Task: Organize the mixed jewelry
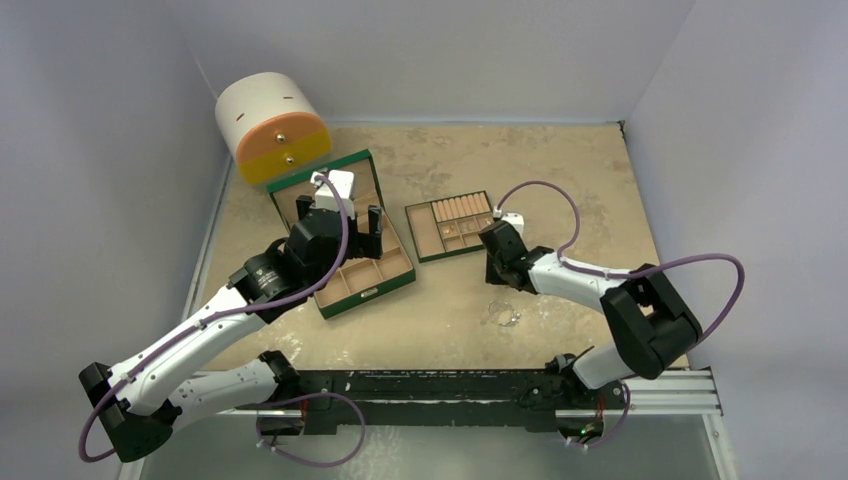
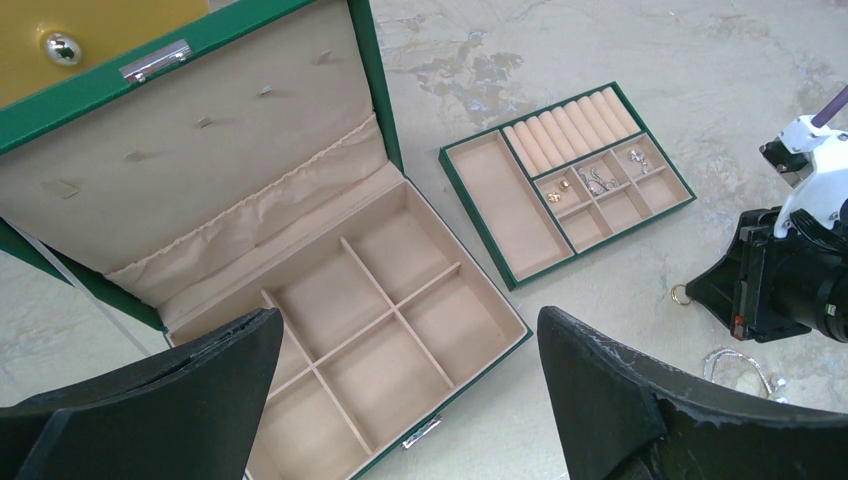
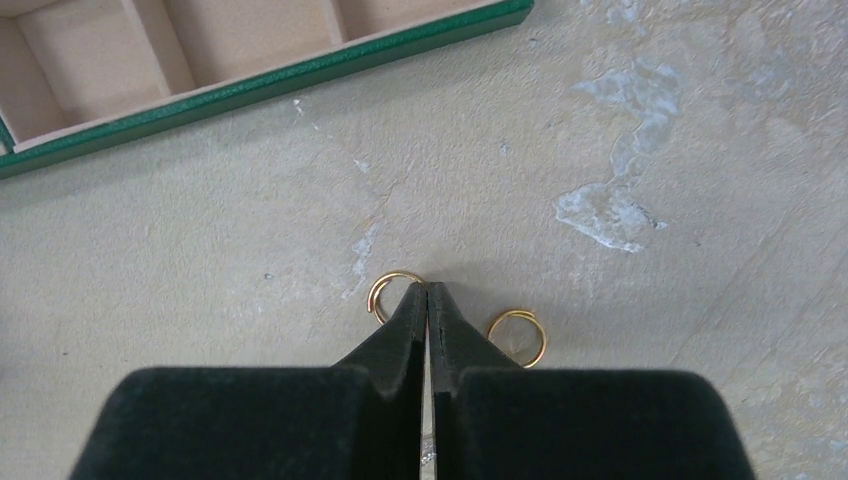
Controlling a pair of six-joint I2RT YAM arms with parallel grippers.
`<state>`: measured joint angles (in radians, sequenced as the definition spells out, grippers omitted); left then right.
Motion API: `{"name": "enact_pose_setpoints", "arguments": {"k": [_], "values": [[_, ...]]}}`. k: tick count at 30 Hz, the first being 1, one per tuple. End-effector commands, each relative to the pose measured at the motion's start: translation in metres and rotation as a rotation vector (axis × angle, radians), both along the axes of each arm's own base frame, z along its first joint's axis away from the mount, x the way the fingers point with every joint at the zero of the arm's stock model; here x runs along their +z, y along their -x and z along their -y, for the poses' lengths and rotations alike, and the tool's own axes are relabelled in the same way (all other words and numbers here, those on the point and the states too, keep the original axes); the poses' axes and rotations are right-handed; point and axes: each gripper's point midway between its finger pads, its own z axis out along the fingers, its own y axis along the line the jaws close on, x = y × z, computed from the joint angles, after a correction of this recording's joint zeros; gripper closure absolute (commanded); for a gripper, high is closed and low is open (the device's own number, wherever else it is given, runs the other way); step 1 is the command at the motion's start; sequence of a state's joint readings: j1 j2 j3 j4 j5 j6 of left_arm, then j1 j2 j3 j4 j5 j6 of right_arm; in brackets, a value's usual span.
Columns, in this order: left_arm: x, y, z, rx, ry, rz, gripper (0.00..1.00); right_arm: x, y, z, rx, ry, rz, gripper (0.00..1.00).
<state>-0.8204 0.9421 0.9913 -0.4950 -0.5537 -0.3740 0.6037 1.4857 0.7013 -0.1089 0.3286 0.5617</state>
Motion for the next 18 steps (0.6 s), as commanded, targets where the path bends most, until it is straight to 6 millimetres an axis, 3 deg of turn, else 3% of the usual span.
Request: {"name": "enact_pose_setpoints", "arguments": {"k": [1, 11, 18], "values": [[0.030, -0.002, 0.000, 0.003, 0.060, 0.065, 0.01, 0.004, 0.005, -0.001, -0.010, 0.017, -0.016, 1.00], [0.032, 0.000, 0.003, -0.005, 0.090, 0.063, 0.01, 0.041, 0.003, -0.021, 0.061, -0.043, 0.073, 1.00], [0.037, 0.007, 0.023, -0.073, 0.202, 0.037, 0.01, 0.059, 0.010, -0.037, 0.130, -0.077, 0.110, 1.00]]}}
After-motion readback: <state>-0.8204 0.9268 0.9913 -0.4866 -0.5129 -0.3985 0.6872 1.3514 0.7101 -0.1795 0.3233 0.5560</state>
